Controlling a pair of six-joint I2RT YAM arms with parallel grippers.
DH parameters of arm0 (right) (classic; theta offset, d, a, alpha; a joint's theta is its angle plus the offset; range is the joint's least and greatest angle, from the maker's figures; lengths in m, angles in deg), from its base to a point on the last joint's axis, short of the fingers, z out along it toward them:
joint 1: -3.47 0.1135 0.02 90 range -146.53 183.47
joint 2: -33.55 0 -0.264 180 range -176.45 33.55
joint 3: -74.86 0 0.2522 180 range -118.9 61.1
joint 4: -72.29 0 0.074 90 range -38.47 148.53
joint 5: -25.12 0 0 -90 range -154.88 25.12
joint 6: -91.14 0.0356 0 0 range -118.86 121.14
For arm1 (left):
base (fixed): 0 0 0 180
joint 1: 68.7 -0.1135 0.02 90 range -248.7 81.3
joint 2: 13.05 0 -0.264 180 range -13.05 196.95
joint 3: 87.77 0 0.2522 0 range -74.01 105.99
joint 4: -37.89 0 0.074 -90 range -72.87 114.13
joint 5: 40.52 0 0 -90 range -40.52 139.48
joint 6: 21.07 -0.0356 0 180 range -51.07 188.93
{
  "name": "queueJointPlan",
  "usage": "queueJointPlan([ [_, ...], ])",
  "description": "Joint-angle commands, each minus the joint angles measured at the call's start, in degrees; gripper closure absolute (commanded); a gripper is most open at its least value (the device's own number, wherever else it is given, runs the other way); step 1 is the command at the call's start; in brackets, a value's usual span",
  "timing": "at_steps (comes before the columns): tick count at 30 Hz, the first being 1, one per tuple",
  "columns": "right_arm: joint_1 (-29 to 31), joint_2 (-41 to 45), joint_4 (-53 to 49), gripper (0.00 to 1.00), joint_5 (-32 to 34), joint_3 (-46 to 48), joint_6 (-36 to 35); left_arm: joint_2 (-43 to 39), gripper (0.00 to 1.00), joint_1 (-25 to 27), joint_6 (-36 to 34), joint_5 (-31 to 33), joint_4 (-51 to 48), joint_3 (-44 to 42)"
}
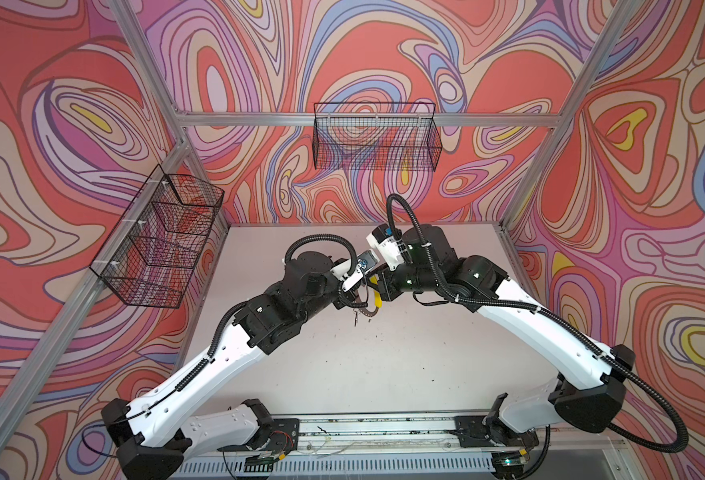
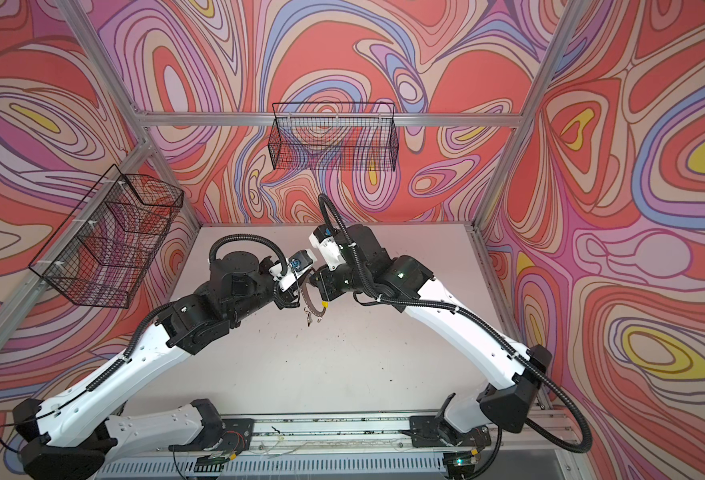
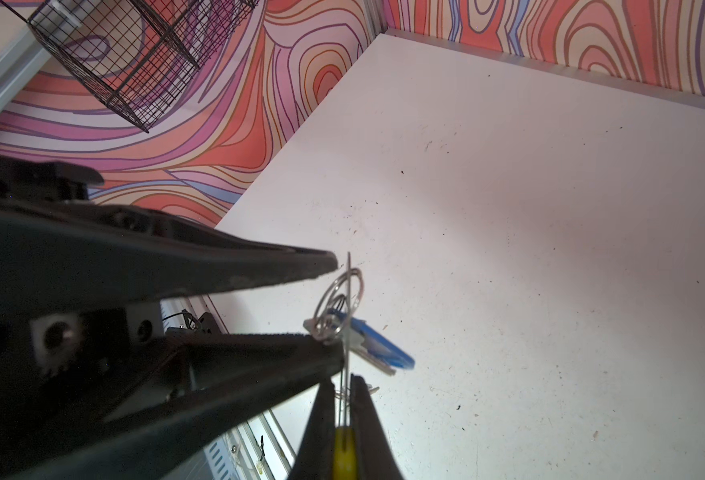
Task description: Put the keys on the keyring
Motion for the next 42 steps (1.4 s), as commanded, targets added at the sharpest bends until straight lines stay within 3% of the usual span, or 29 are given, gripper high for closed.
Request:
queueJointPlan([
  [1, 0.59, 0.18, 2.03, 1.0, -0.2, -0.94, 0.07, 0.42, 0.74, 0.37, 0.03, 1.3, 1.01, 0.45],
  [9, 0.59, 0.44, 2.56, 1.0, -0.09, -0.15, 0.07, -0.02, 0.9, 0.39, 1.66, 2.59, 1.39, 0.98],
  [21, 0.74, 0.77, 3.17, 1.0, -0.19, 0.07, 0.14, -0.09, 0.89, 0.19, 7.11, 2.29, 1.45, 2.08],
  [30, 1.02, 1.08, 3.62, 1.0, -0.63, 0.2, 0.16, 1.15, 0.75, -0.4, 13.82, -0.87, -0.09, 3.16],
  [42, 1.25, 2.0, 4.14, 1.0, -0.28, 0.67, 0.3, 1.83, 0.89, -1.81, 15.11, 2.36, -2.95, 5.09],
])
